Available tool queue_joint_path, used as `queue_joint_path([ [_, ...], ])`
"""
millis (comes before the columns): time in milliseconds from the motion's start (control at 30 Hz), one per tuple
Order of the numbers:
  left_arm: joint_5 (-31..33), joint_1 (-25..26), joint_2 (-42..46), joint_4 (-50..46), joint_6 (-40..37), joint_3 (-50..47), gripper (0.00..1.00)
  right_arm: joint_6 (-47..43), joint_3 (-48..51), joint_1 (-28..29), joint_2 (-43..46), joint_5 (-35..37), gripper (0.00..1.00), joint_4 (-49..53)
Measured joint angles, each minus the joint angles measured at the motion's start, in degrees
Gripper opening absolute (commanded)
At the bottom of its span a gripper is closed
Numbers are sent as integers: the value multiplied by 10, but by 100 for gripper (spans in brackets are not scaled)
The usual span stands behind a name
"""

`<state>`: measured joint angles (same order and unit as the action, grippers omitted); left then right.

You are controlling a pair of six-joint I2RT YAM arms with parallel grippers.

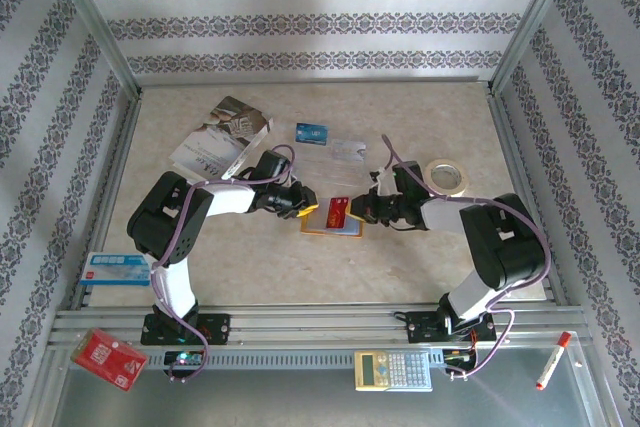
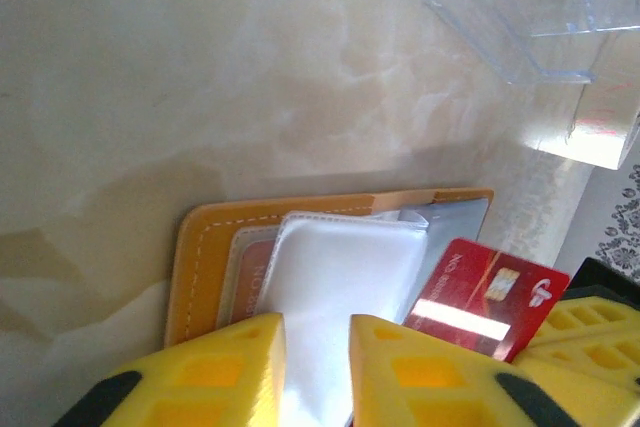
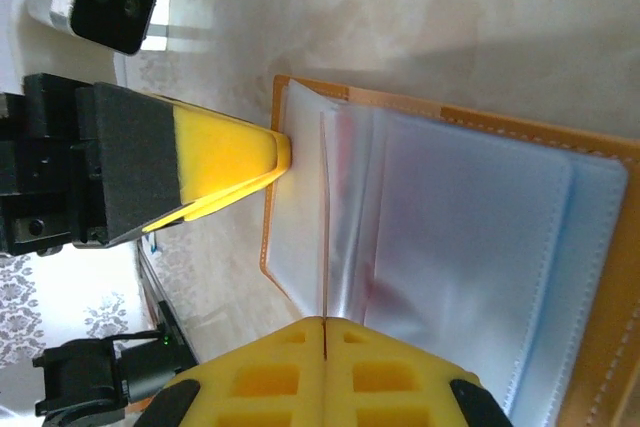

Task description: Take the credit cards out of the card holder

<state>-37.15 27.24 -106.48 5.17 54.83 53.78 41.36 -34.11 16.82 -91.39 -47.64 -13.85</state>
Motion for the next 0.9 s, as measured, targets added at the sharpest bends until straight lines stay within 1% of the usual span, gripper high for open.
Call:
queue_joint_path([
  [67,-2,0,10,-3,-3,2,40,-5,6,-13,23,-1,0,5],
  [133,-5,0,26,-4,-5,5,50,-11,10,-25,55,-5,0,12],
  [267,-20,0,58,12,0,14,65,-13,6,-32,104,-20,0,12],
  [400,-46,0,75,72,19,11,73,-7,-9,-32,111,-43,0,3],
  [500,-68,0,77,133,38,3,74,6,-22,-32,111,-60,0,-12],
  [567,-83,0,77,161,47,0,72,21,-30,-32,111,-73,0,-30],
  [600,-90,0,77,172,52,0,69,25,-32,-32,111,-78,0,-38],
  [767,-127,1,77,228,75,0,46,50,-36,-32,111,-98,0,-71],
  [800,-134,1,77,241,80,-1,44,53,-36,-32,110,-100,0,-75],
  [900,-152,1,77,278,96,-1,29,64,-36,-32,105,-104,0,-91],
])
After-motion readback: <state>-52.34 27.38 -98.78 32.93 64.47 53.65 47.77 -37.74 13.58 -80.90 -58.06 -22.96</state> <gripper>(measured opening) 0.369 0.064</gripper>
